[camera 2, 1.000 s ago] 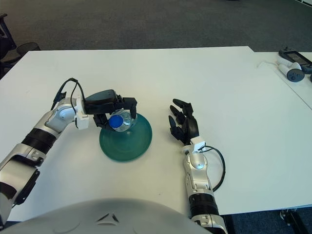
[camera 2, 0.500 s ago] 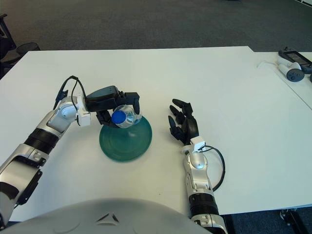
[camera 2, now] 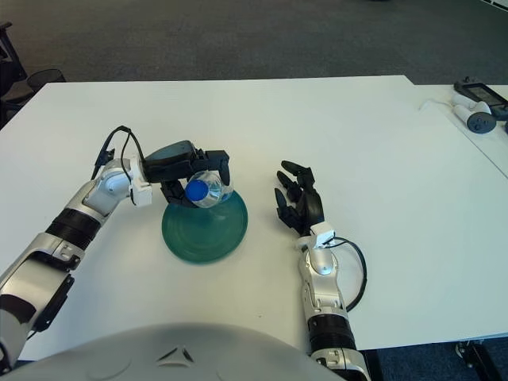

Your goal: Put the bottle into the plate.

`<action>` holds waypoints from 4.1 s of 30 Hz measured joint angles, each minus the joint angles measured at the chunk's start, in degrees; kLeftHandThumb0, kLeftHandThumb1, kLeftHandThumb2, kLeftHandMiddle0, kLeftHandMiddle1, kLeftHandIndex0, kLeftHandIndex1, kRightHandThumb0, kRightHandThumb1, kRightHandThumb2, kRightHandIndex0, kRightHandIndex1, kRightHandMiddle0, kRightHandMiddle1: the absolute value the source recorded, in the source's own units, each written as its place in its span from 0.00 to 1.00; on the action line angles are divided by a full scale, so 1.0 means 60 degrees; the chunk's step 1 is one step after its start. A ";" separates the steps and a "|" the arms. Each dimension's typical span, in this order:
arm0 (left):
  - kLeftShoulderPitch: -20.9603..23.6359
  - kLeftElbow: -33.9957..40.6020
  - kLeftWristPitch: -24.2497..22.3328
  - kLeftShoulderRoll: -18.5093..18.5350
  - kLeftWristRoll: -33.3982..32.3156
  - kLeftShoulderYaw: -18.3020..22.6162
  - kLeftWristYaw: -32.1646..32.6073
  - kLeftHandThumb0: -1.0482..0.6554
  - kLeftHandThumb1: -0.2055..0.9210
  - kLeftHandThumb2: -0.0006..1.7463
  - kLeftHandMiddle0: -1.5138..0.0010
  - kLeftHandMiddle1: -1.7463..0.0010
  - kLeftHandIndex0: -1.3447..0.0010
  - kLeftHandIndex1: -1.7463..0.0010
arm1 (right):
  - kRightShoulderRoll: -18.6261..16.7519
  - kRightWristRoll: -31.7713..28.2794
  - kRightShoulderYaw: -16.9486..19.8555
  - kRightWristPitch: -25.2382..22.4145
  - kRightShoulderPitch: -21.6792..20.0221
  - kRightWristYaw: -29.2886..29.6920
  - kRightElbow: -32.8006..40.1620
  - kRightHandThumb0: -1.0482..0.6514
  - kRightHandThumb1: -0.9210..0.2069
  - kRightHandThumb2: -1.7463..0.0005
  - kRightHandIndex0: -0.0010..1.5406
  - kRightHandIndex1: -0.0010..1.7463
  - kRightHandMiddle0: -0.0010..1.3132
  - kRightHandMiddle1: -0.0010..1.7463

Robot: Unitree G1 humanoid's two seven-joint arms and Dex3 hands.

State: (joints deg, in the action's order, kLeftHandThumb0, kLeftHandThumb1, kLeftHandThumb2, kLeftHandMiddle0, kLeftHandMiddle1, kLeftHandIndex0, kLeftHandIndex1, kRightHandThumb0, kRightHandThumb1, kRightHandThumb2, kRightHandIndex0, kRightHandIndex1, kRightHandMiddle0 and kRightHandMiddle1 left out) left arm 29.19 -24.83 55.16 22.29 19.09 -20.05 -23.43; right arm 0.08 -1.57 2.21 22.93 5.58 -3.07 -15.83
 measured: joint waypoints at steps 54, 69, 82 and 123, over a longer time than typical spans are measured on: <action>0.1528 0.0113 0.1815 0.1980 0.5686 -0.1570 0.2486 0.00 1.00 0.15 1.00 1.00 1.00 0.99 | 0.0150 -0.0315 0.0051 -0.0009 -0.0002 -0.0375 -0.0023 0.21 0.00 0.74 0.22 0.09 0.00 0.57; 0.1601 0.0200 0.1801 0.2045 0.5868 -0.1547 0.2899 0.01 0.99 0.08 1.00 1.00 1.00 1.00 | 0.0096 -0.0311 0.0040 -0.0009 -0.0002 -0.0366 -0.0020 0.21 0.00 0.74 0.25 0.10 0.00 0.56; 0.2031 -0.0945 0.2183 0.2038 0.5171 -0.1286 0.3684 0.03 0.99 0.06 1.00 1.00 0.97 0.98 | 0.0094 -0.0287 0.0029 -0.0007 -0.0002 -0.0292 -0.0020 0.22 0.00 0.71 0.25 0.11 0.00 0.59; 0.0219 -0.3092 -0.1881 -0.2083 -0.4880 0.3383 0.4482 0.16 1.00 0.50 0.78 0.64 0.94 0.29 | 0.0081 -0.0285 -0.0059 -0.0054 -0.0010 -0.0288 0.0006 0.23 0.00 0.73 0.23 0.10 0.00 0.55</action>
State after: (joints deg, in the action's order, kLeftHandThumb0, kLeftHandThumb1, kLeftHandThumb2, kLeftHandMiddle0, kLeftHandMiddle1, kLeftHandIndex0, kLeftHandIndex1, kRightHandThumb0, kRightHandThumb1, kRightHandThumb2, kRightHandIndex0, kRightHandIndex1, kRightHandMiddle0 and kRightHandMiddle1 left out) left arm 30.51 -43.39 43.88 9.80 -10.19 0.24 3.47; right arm 0.57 -3.28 1.85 22.60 5.52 -4.80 -15.79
